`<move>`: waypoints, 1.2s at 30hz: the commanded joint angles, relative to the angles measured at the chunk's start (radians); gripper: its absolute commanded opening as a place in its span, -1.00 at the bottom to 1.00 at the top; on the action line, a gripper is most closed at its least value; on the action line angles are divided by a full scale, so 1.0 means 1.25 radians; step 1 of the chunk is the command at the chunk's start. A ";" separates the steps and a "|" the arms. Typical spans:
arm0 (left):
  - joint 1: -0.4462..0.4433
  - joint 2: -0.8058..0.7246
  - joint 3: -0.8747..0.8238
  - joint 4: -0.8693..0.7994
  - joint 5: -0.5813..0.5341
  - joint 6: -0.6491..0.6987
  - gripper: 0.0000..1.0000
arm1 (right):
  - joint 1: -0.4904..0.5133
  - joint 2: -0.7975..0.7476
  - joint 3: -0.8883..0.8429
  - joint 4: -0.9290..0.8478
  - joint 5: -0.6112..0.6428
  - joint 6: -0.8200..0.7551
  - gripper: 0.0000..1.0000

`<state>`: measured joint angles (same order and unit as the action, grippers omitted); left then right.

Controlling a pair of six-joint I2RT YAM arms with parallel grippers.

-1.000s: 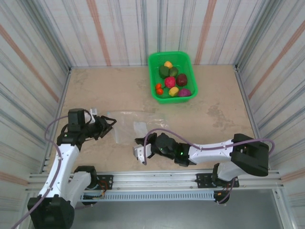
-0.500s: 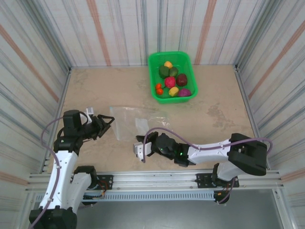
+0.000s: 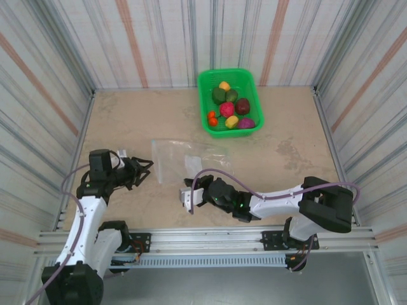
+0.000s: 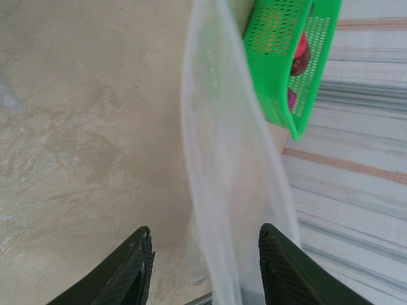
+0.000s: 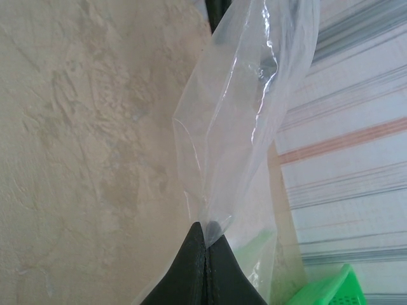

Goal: Place the food in the zip-top bag and seal the zipper

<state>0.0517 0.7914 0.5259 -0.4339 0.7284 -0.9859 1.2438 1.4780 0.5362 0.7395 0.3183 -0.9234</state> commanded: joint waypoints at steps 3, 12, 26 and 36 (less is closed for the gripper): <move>0.007 0.052 -0.066 0.145 0.059 -0.078 -0.03 | 0.012 0.011 -0.008 0.036 0.018 0.027 -1.00; -0.004 0.204 -0.050 0.285 0.111 -0.088 -0.12 | 0.028 0.022 -0.019 0.053 0.027 0.037 -1.00; -0.032 0.134 0.303 -0.110 -0.079 0.200 -1.00 | 0.032 -0.096 0.059 -0.123 0.040 0.180 -0.06; -0.226 0.055 0.699 -0.334 -0.563 0.537 -1.00 | 0.030 -0.279 0.359 -0.476 0.213 0.539 0.42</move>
<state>-0.1669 0.8455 1.3285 -0.7280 0.2199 -0.5045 1.2819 1.1572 0.8913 0.3313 0.4091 -0.4637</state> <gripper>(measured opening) 0.046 0.692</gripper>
